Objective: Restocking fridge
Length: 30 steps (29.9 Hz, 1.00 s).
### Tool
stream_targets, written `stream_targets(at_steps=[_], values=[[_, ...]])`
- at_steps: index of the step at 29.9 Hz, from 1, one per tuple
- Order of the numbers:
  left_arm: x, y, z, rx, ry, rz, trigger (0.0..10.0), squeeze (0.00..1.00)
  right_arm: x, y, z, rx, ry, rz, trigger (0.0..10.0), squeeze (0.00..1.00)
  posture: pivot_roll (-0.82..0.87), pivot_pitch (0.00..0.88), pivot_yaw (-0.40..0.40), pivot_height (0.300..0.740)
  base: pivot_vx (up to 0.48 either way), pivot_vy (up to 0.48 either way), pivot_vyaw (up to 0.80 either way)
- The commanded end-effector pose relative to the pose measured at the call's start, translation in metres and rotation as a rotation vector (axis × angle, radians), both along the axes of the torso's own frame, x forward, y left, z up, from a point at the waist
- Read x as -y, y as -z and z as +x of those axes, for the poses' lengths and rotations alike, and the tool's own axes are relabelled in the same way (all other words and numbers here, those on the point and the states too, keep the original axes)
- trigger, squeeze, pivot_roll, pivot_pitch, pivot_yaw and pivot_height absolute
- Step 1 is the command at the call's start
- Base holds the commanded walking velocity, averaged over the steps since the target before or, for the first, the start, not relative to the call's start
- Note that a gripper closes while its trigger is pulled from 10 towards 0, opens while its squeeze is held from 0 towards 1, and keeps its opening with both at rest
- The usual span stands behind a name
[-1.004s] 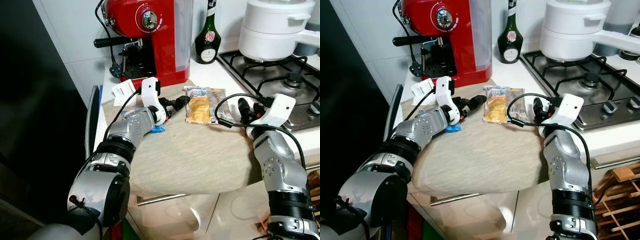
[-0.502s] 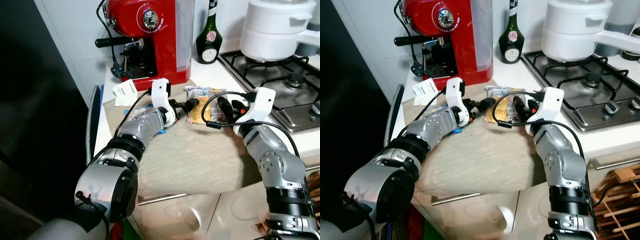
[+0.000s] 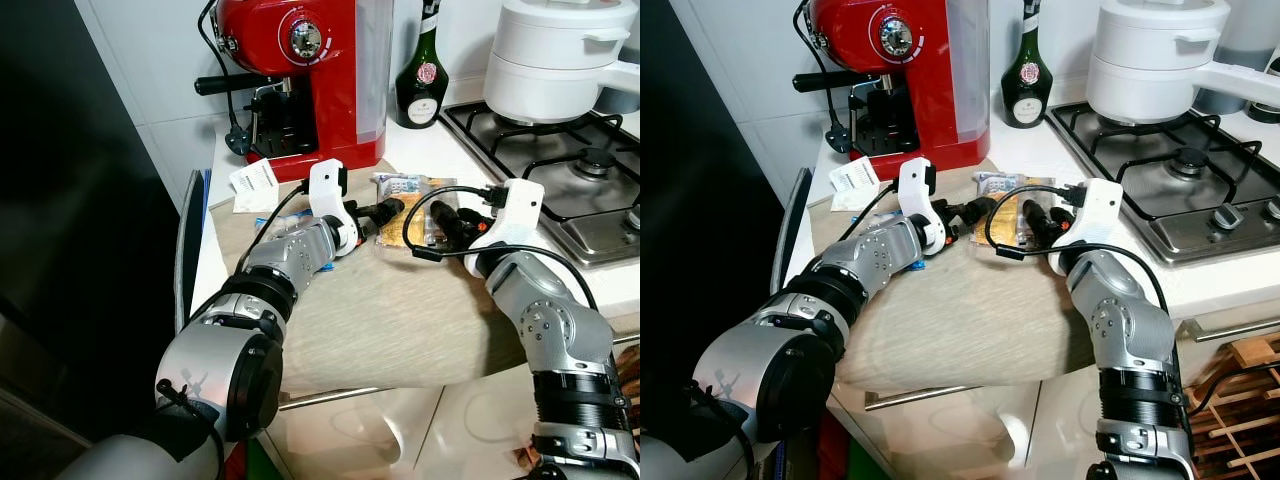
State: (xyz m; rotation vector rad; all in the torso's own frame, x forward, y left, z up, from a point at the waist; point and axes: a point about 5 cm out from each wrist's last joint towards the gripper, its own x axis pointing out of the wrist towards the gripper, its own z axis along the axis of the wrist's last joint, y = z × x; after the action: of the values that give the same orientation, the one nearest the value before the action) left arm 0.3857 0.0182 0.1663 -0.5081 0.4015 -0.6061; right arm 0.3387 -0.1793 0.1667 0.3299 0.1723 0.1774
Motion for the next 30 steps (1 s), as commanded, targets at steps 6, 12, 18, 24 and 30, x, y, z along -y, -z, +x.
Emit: stream_targets(at_steps=[6,12,18,24,30], values=[[0.006,0.007,-0.005,-0.057,0.027,-0.021,10.0,0.0,-0.025,0.016,0.003,-0.093,-0.105,0.003,0.0,0.0,-0.26,0.0,0.124,0.74,0.0,0.0,0.0],[-0.004,0.012,-0.005,-0.078,0.004,-0.05,10.0,0.0,-0.03,0.02,0.001,-0.117,-0.151,0.044,0.0,0.0,-0.24,0.0,0.112,0.74,0.0,0.0,0.0],[-0.012,0.014,-0.004,-0.083,-0.018,-0.056,10.0,0.0,-0.033,-0.002,0.005,-0.008,-0.137,0.097,0.0,0.04,-0.24,0.0,0.107,0.74,0.0,0.0,0.0],[-0.028,0.009,0.001,-0.033,-0.043,-0.022,10.0,0.0,-0.032,-0.041,0.006,0.18,-0.128,0.21,0.0,0.07,-0.24,0.0,0.113,0.74,0.0,0.0,0.0],[-0.043,-0.014,0.007,0.061,-0.073,-0.024,10.0,0.0,-0.028,-0.058,0.006,0.258,-0.114,0.273,0.0,0.22,-0.22,0.0,0.107,0.74,0.0,0.0,0.0]])
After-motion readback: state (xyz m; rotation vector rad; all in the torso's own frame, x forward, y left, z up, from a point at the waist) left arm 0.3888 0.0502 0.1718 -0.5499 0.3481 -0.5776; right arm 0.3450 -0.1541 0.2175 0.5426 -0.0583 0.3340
